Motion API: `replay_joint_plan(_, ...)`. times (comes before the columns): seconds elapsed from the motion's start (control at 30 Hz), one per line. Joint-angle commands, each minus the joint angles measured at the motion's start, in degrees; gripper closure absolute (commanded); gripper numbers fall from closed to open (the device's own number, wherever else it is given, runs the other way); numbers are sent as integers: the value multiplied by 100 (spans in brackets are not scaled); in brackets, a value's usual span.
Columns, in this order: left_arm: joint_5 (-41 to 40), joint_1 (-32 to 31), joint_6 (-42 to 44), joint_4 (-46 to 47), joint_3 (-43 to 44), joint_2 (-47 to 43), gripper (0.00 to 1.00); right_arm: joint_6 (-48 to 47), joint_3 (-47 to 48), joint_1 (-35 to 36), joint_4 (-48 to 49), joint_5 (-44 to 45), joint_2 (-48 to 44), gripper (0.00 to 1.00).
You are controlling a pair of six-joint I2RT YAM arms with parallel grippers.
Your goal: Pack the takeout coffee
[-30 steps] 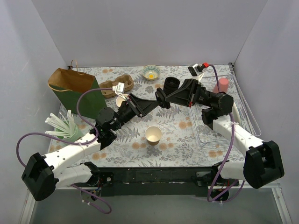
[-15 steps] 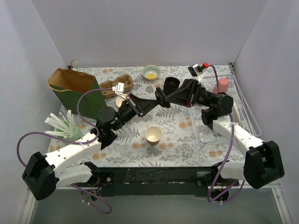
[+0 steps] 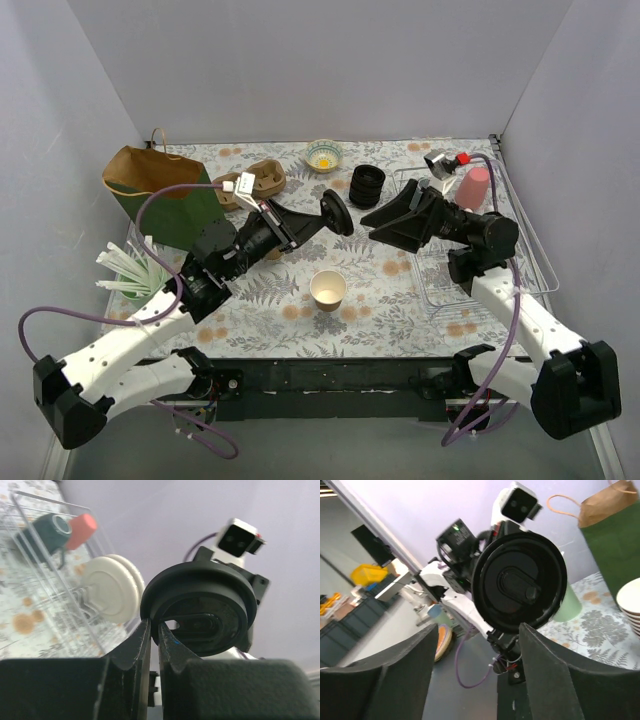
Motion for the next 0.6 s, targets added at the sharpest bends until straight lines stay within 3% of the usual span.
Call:
replay_joint_plan(0.0, -354, -12, 934, -3148, 1187, -214, 100, -2218, 246, -172, -2792, -126, -746, 23)
replay_joint_plan(0.03, -372, -12, 1136, -3653, 1365, -145, 100, -3521, 612, -172, -3661, 232, -869, 21)
replay_joint_plan(0.07, -590, -12, 1242, -4163, 1593, -66, 100, -4125, 807, -163, -5341, 505, -1053, 20)
replay_joint_plan(0.1, -740, -12, 1382, -5055, 1970, 31, 100, -4592, 1027, -163, -6045, 795, -1116, 19)
replay_joint_plan(0.17, -899, -12, 1550, -5843, 2289, 347, 100, -5593, 1501, -163, -7528, 1613, -1195, 18)
replay_joint_plan(0.3, -1075, -21, 1717, -7013, 2641, 822, 100, -6345, 1855, -163, -8678, 2396, -1222, 11)
replay_joint_plan(0.33, -1223, -29, 1744, -7146, 2737, 919, 100, -6398, 1873, -163, -8784, 2571, -1231, 7)
replay_joint_plan(0.57, -1487, -292, 1885, -7735, 3431, 2105, 100, -6785, 1557, -163, -9329, 2872, -1257, 6)
